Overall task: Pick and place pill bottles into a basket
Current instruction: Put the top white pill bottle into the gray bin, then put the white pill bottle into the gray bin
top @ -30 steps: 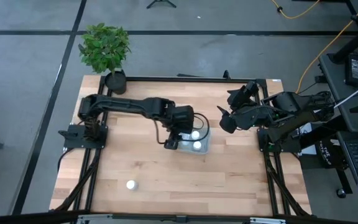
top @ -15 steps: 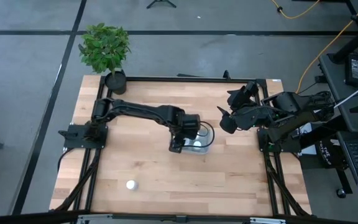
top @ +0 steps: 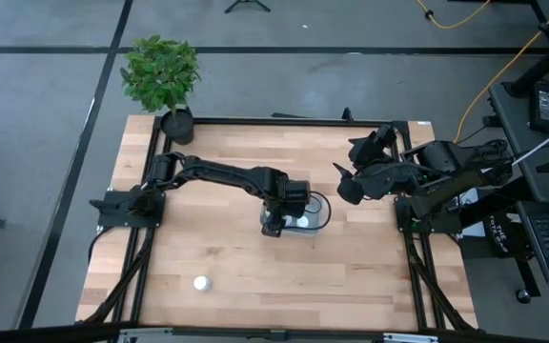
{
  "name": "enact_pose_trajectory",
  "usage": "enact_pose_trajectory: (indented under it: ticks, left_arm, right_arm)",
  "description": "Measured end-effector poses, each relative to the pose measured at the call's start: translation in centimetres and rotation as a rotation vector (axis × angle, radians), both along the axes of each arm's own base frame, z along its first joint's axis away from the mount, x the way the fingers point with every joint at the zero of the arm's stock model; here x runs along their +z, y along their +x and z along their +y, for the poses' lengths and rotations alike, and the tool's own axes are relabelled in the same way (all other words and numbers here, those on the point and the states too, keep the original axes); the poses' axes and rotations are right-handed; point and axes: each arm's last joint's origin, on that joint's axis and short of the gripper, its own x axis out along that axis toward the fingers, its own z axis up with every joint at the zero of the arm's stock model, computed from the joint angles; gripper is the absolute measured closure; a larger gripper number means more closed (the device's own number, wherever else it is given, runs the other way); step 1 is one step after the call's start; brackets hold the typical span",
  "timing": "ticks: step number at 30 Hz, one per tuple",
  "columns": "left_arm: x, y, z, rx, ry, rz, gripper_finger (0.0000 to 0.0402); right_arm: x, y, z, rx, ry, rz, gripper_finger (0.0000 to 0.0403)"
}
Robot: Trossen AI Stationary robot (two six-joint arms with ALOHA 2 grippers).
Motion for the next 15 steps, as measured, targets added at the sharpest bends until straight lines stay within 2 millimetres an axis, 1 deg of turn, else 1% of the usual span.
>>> enact_pose_trajectory:
  ticks: [3, 5, 7, 9, 11, 13, 15]
  left_arm:
    - [0.5, -0.2, 0.0, 0.017, -0.006, -0.001, 0.0145]
    - [1.4, -0.3, -0.4, 0.011, -0.002, -0.006, 0.0114]
    - [2.8, -0.4, -0.7, 0.009, 0.028, -0.017, 0.0094]
    - [4.3, -0.8, -1.0, 0.001, 0.074, 0.010, 0.0085]
    - [6.3, -1.0, -1.3, -0.001, 0.132, 0.005, 0.0083]
    - [8.5, -1.7, -1.2, 0.013, 0.210, 0.007, 0.0085]
    - [10.9, -2.4, -1.0, 0.061, 0.293, -0.035, 0.0088]
  right_arm:
    - [0.0, 0.0, 0.0, 0.010, -0.011, 0.011, 0.0068]
    - [0.0, 0.0, 0.0, 0.014, -0.016, 0.016, 0.0068]
    - [0.0, 0.0, 0.0, 0.019, -0.021, 0.021, 0.0068]
    - [0.0, 0.0, 0.0, 0.025, -0.028, 0.028, 0.0068]
    - [0.0, 0.0, 0.0, 0.027, -0.028, 0.029, 0.0068]
    - [0.0, 0.0, 0.0, 0.042, -0.021, 0.038, 0.0068]
    - [-0.1, 0.1, 0.1, 0.077, -0.007, 0.058, 0.0068]
